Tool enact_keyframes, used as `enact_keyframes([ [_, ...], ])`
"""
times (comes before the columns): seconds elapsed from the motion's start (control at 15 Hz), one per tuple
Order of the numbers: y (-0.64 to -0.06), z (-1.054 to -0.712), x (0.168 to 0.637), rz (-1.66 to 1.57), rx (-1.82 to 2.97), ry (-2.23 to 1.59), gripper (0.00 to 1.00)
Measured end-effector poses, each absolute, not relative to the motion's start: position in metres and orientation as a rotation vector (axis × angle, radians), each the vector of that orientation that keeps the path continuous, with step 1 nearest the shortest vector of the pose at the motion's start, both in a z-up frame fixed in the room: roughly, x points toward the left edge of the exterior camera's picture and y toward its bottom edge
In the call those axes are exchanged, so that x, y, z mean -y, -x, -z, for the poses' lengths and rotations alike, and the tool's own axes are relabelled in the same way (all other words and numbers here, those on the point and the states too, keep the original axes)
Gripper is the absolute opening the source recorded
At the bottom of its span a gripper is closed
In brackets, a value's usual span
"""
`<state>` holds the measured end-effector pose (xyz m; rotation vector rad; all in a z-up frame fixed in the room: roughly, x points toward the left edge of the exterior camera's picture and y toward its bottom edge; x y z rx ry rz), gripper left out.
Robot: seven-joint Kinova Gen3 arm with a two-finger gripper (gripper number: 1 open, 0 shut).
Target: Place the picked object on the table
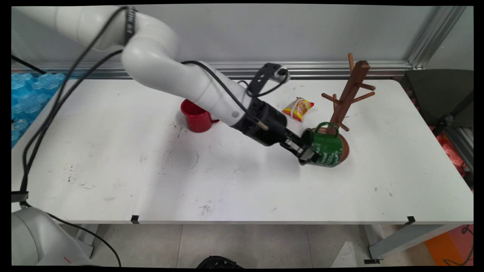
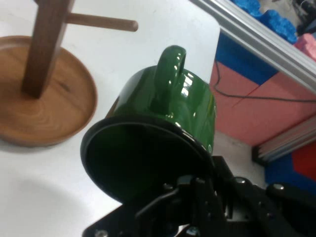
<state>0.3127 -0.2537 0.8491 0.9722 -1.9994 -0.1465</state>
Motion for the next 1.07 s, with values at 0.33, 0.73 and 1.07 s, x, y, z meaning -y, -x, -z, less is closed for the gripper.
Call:
enact_keyframes([
  [0.33, -0.340, -0.871, 0.245, 0.067, 2.073, -0.954, 0.00],
  [0.73, -0.365, -0.897, 0.233, -0.011, 2.173, -0.942, 0.00],
  [1.07, -0.373, -0.918, 0.230, -0.086, 2.277, -0.949, 0.00],
])
